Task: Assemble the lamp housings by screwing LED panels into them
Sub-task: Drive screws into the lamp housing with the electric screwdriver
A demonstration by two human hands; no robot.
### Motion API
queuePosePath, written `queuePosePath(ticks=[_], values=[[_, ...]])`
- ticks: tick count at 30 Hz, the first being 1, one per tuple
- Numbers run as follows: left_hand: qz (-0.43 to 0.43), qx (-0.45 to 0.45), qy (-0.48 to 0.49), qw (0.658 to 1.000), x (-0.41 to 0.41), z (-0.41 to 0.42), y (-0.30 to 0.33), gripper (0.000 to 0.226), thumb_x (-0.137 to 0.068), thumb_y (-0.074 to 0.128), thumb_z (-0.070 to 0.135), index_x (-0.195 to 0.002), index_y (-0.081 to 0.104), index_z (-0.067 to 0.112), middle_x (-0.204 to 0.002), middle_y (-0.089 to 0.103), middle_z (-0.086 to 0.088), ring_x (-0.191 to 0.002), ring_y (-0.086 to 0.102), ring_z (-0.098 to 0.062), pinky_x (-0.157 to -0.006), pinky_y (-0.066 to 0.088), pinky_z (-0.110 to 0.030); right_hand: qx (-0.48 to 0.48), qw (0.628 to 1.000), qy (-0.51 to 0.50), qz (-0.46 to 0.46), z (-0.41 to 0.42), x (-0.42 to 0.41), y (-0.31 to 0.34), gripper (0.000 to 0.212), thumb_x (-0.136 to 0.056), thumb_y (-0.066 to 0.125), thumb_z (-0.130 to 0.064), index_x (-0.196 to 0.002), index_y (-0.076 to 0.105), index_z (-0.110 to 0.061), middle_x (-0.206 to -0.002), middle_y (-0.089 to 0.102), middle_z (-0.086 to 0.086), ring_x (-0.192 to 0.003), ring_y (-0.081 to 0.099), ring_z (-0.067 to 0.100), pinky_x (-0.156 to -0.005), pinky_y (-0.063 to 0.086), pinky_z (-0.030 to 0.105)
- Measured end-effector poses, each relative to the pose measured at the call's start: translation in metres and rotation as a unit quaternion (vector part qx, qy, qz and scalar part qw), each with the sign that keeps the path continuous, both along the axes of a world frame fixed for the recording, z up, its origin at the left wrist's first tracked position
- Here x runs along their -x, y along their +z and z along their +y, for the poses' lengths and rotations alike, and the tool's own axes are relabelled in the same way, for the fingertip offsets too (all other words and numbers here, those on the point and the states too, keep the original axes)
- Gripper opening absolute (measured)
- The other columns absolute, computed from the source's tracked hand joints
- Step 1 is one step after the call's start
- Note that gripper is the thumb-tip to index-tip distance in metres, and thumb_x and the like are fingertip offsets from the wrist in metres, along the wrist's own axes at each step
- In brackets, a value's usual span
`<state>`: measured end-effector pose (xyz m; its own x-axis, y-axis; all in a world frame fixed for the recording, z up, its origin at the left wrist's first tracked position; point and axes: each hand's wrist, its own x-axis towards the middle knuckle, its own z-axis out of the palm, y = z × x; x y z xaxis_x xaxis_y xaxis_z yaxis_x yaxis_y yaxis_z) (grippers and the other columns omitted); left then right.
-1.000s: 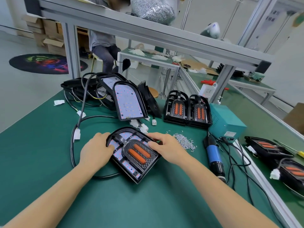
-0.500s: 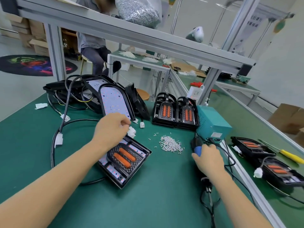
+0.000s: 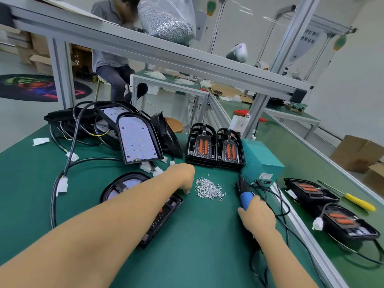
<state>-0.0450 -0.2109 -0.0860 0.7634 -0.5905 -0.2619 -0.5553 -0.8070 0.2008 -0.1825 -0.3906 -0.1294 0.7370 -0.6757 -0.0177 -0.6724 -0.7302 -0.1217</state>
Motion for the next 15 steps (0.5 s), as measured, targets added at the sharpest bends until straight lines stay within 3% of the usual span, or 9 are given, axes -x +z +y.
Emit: queuePosePath(ticks=[8,12,15], values=[[-0.059,-0.012,-0.004,0.998,0.0038,-0.0047,-0.0091,0.027,-0.079,0.075,0.022,-0.104,0.069,0.015,-0.108,0.068,-0.002,-0.101,0.062,-0.025,-0.083,0.053,-0.036,-0.034,0.999,-0.010,-0.024,-0.0046,-0.0044,-0.0001,0.048,-0.096,0.053,-0.043,-0.121,0.041,-0.004,-0.117,0.055,0.012,-0.086,0.050,0.026,-0.066,0.038,0.030],[-0.095,-0.019,-0.028,0.995,0.0067,-0.0065,-0.0101,0.014,-0.082,0.066,0.009,-0.096,0.068,0.013,-0.102,0.068,-0.004,-0.092,0.063,-0.026,-0.071,0.050,-0.032,-0.039,0.999,-0.019,-0.016,-0.0055,-0.0062,-0.0014,0.051,-0.095,0.054,-0.044,-0.124,0.040,-0.004,-0.120,0.053,0.012,-0.098,0.057,0.029,-0.068,0.039,0.030],[-0.122,-0.030,-0.049,0.991,0.0096,-0.0076,-0.0112,0.017,-0.083,0.052,-0.001,-0.083,0.060,0.014,-0.090,0.063,-0.004,-0.078,0.055,-0.026,-0.063,0.041,-0.031,-0.057,0.998,-0.021,-0.018,-0.0079,-0.0069,-0.0012,0.045,-0.094,0.057,-0.039,-0.117,0.042,-0.004,-0.115,0.054,0.012,-0.090,0.053,0.028,-0.067,0.037,0.030]])
